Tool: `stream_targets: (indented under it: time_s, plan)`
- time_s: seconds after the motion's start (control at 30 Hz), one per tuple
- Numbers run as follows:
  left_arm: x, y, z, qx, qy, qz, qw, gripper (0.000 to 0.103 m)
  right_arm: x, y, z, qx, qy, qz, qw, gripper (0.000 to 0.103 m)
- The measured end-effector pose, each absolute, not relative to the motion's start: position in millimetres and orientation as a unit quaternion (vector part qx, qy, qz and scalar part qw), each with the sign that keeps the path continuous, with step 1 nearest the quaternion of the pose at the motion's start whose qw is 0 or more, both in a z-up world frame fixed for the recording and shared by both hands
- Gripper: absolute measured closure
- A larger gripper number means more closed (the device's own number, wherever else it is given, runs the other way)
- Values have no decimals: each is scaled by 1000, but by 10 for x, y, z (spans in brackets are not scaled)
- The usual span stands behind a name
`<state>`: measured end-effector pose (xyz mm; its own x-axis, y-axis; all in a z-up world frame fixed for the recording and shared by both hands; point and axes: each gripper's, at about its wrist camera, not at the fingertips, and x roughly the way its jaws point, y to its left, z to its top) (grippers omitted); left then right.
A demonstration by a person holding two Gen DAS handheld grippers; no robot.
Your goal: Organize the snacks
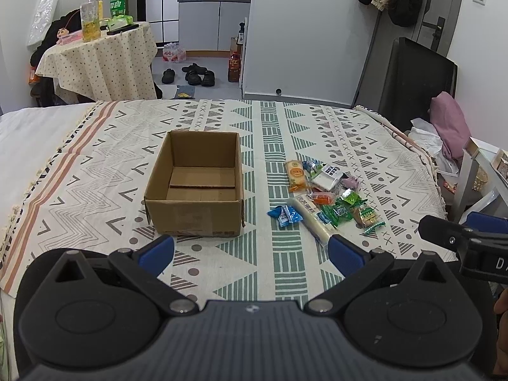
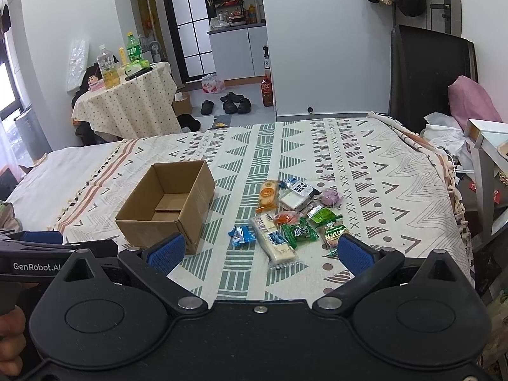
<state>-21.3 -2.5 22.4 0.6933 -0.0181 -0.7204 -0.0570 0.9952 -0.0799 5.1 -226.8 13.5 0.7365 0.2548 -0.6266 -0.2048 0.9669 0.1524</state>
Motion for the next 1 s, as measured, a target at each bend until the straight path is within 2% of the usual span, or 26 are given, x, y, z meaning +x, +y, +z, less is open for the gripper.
stream_targets:
  time_s: [0.47, 1.0]
  plan:
    - [-166, -94, 222, -43, 397, 7, 917, 0, 74, -2318, 78, 43, 347, 118, 929, 0]
    - [285, -251, -75, -51, 416, 7, 908, 0, 447, -2479, -239, 50, 374, 105, 920, 0]
